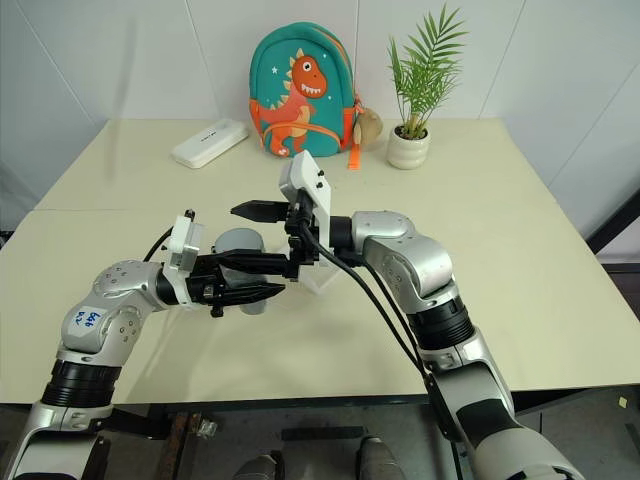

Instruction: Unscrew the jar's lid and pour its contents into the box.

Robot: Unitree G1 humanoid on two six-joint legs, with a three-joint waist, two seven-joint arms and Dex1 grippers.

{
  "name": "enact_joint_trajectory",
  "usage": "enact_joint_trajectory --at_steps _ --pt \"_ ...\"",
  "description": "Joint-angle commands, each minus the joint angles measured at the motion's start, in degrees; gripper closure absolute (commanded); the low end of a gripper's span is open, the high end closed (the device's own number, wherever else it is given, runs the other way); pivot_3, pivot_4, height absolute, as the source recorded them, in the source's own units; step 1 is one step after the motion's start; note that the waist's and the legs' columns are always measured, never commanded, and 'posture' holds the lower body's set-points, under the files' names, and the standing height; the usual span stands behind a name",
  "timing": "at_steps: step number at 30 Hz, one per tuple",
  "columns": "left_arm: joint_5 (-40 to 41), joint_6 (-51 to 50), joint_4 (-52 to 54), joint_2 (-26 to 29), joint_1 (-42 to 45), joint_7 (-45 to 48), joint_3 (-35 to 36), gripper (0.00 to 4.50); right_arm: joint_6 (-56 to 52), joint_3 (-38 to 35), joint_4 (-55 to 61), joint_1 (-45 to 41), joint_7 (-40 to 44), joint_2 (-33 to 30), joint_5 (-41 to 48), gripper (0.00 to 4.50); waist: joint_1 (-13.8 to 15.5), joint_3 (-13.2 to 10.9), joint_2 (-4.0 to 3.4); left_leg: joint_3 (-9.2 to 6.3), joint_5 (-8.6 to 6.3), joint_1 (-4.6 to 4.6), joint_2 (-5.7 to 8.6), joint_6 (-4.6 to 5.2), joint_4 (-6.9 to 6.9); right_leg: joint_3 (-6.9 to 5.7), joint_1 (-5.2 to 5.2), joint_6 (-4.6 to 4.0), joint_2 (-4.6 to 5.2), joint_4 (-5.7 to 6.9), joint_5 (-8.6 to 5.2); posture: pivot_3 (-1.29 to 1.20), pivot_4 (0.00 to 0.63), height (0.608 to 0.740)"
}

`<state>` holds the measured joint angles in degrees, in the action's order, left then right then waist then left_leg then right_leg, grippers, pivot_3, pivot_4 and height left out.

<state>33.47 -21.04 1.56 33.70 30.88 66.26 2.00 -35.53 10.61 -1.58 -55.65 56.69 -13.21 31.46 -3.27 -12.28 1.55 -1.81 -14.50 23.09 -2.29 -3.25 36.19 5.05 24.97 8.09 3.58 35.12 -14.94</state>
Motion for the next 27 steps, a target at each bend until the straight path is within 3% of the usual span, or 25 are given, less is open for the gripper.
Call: enact_joint_trajectory --at_steps 1,10,14,20,27 --pt "0.3 0.75 2.2 0.04 -0.33 0.75 0.24 2.4 0.58 -4.15 0.1 -0.07 0.47 -3.84 0.04 0.03 0.04 0.0 0.0 0.0 0.0 0.0 0.0 0.0 0.0 0.0 0.0 0.0 0.0 0.0 0.0 0.0 0.15 0.74" --pt "0.39 0.72 1.99 0.47 -0.55 0.41 0.96 2.4 4.2 -6.98 -6.52 1.21 4.77 -12.57 -1.89 0.03 -0.15 0.0 0.0 0.01 0.0 0.0 0.0 0.0 0.0 0.0 -0.02 0.0 -0.01 -0.03 0.0 0.0 0.15 0.74" --pt "0.42 0.65 2.03 0.58 -0.76 0.24 1.2 2.4 2.0 -8.8 -4.21 1.27 7.95 -13.47 2.04 0.03 -0.28 0.0 0.0 0.1 0.0 0.0 -0.03 0.0 -0.07 0.08 0.11 0.0 -0.04 0.01 0.0 0.0 0.15 0.74" --pt "0.41 0.53 2.06 0.49 -0.72 0.02 1.18 2.4 -4.11 -8.04 4.43 2.12 6.22 -8.44 8.52 0.03 -0.22 0.0 0.0 0.1 0.0 0.0 -0.06 0.0 -0.03 0.08 0.11 0.0 -0.06 0.08 0.0 0.0 0.15 0.74" --pt "0.43 0.48 1.97 0.13 -0.44 -0.45 1.15 2.4 -3.43 -1.85 6.56 2.22 -0.59 -0.61 4.36 0.03 -0.1 0.0 0.0 0.1 0.01 0.0 -0.05 -0.01 0.08 0.08 0.12 -0.02 -0.05 0.24 -0.01 0.0 0.15 0.74"
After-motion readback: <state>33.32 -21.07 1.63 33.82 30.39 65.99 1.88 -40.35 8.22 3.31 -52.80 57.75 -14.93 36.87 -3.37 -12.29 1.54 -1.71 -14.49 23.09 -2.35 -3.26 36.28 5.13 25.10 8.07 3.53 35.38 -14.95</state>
